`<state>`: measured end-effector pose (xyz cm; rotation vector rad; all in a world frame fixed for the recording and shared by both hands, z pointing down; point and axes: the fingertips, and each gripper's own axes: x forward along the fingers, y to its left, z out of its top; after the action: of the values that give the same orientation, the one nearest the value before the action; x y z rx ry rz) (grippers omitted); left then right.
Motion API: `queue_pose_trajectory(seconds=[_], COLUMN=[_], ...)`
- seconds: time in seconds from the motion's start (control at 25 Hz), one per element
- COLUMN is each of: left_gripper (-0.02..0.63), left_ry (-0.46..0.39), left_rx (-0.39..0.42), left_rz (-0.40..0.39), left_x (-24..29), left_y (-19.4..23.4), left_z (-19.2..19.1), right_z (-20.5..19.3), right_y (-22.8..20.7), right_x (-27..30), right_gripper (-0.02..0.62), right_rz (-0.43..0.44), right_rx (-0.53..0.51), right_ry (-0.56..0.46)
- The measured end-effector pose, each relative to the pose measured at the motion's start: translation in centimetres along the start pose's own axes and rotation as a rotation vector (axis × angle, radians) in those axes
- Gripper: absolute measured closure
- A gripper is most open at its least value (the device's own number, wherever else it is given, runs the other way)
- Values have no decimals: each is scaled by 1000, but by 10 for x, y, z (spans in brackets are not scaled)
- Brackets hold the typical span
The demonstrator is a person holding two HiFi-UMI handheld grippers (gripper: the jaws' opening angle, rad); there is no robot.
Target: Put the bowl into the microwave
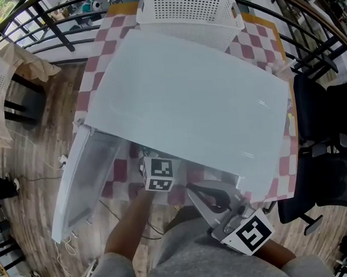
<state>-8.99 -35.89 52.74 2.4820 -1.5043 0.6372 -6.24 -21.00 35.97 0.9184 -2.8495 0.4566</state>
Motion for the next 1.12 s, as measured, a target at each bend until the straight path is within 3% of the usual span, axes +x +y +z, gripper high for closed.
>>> queue_pose_trajectory(seconds=[0.28, 0.64, 1.12], left_gripper=[77, 75, 75], left_ry=[-16, -26, 15], left_rx=[-14, 23, 77], left_rz=[25, 69, 62], left_x=[1, 3, -7], left_y=[7, 9, 13], left_z=[2, 2, -8], right_z=[1, 2, 7], right_y=[7, 16, 22], right_x=[-2, 2, 4], right_gripper=[595, 595, 595], right_rz=[-3, 1, 7], right_rx=[-11, -15, -25], right_ry=[-9, -9, -16])
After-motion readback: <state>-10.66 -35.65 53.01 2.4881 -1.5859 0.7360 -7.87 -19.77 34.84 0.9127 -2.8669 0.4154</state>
